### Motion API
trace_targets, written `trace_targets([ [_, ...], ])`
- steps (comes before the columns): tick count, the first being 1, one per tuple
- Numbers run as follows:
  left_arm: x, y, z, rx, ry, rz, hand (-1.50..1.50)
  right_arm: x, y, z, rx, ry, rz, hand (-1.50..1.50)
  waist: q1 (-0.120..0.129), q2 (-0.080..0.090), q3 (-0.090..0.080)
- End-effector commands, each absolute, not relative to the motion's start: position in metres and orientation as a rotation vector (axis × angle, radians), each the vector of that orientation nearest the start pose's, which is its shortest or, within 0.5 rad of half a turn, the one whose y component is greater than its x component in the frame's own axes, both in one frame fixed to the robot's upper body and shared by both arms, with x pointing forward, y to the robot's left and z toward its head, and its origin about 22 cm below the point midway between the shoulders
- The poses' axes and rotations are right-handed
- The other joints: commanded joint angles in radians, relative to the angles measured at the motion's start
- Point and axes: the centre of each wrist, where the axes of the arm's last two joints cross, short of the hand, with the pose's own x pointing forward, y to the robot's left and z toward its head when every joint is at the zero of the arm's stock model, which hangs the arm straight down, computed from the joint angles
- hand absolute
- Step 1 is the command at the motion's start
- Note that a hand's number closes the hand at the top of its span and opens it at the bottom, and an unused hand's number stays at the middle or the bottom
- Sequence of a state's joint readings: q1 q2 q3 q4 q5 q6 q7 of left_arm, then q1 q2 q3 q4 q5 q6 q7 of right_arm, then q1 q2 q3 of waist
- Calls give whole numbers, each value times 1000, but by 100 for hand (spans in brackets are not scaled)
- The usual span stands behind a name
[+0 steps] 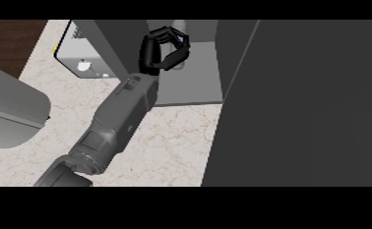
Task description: Pick up the bottled water, place it into the cabinet and close the cabinet
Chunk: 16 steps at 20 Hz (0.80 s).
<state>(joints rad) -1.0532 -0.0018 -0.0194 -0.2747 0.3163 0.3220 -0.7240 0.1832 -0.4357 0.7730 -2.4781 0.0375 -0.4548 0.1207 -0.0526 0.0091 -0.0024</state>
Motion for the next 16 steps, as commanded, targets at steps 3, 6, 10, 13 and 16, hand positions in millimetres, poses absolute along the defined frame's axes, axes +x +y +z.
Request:
trace_targets([
  [3, 408, 116, -1, -191, -1894, 12, 150, 85, -162, 153, 308, -1997, 232, -150, 23, -13, 2],
  [6, 402, 115, -3, -316, -1881, 4, 150, 82, -172, 165, 286, -1978, 231, -150, 40, -16, 2],
  [10, 395, 105, 12, -426, -1841, -5, 150, 86, -175, 170, 267, -1980, 234, -150, 67, -25, 2],
  [13, 379, 120, 0, -446, -1848, 56, 150, 88, -178, 168, 234, -1995, 237, -150, 86, -28, 2],
  [16, 361, 131, -9, -447, -1861, 76, 150, 83, -177, 172, 238, -1982, 245, -150, 95, -33, 1],
])
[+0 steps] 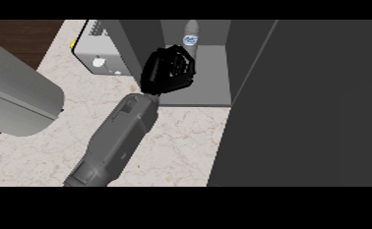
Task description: Pick up the bottled water, place it into the cabinet and close the cabinet
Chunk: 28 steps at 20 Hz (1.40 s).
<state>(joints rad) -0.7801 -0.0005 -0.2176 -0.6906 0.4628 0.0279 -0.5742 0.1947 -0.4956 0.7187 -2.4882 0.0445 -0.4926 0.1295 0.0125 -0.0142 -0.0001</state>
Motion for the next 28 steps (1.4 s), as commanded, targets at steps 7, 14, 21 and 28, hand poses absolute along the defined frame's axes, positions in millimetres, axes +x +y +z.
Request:
trace_targets([
  [7, 314, 153, 2, -494, -1835, 102, 150, 88, -173, 163, 243, -1943, 345, 150, 41, -10, 0],
  [14, 227, 183, -15, -501, -1830, 148, 150, 76, -165, 176, 487, -1862, 526, 150, 44, -2, -1],
  [21, 182, 225, 20, -460, -1866, 163, 150, 74, -151, 183, 577, -1844, 597, 150, 28, 0, -3],
  [28, 141, 255, 34, -417, -1883, 166, 150, 98, -119, 188, 563, -1888, 550, 150, 27, 3, -4],
])
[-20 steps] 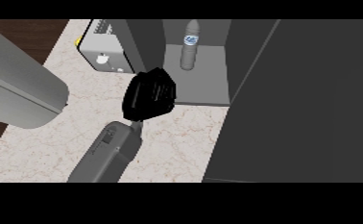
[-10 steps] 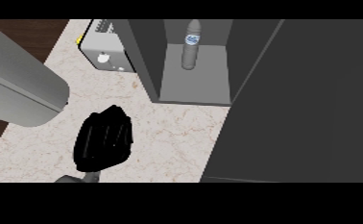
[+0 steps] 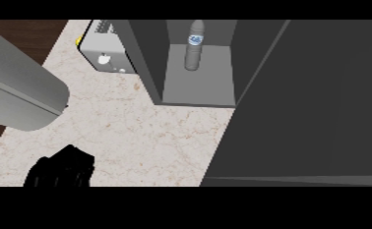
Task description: Pick up the bottled water, place it into the cabinet and close the cabinet
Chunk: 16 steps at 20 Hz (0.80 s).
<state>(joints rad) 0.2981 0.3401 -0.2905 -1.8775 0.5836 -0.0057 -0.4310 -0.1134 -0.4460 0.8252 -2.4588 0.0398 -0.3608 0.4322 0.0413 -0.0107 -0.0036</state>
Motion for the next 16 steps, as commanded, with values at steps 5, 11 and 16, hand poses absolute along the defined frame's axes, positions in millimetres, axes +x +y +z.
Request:
trace_targets([
  [5, 111, 285, 46, -391, -1892, 200, 150, 122, -90, 211, 535, -1897, 516, 150, -13, 4, 1],
  [11, 94, 300, 34, -376, -1893, 208, 150, 174, -55, 238, 516, -1884, 435, 150, -14, 9, 2],
  [16, 79, 333, 44, -389, -1901, 217, 150, 217, -51, 231, 490, -1860, 445, 150, -17, 11, 3],
])
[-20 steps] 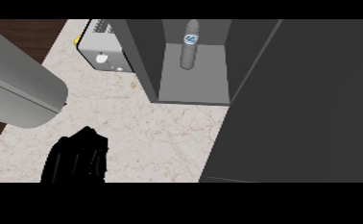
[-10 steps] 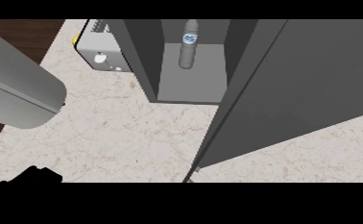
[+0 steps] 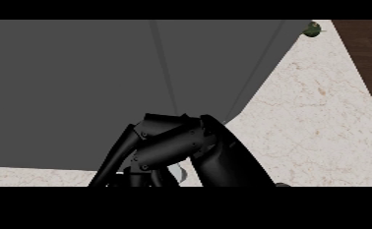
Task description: Pick up the bottled water, place it into the cabinet and close the cabinet
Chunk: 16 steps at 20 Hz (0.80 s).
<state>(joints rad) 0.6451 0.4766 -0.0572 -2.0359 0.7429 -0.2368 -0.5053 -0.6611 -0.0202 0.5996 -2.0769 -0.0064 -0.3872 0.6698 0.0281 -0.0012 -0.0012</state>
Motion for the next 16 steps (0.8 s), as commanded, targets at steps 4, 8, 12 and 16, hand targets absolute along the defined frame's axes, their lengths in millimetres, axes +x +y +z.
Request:
trace_targets([
  [4, 78, 346, 56, -360, -1913, 218, 150, 262, -54, 225, 467, -1849, 427, 150, -4, 4, 1],
  [8, 64, 342, 54, -382, -1909, 206, 150, 304, -61, 247, 424, -1828, 449, 150, 5, 4, 1],
  [12, 64, 351, 36, -363, -1877, 203, 150, 331, -45, 218, 393, -1774, 435, 150, -1, 4, 1],
  [16, 69, 354, 37, -373, -1906, 216, 150, 361, -54, 219, 383, -1770, 432, 150, 1, 6, 1],
])
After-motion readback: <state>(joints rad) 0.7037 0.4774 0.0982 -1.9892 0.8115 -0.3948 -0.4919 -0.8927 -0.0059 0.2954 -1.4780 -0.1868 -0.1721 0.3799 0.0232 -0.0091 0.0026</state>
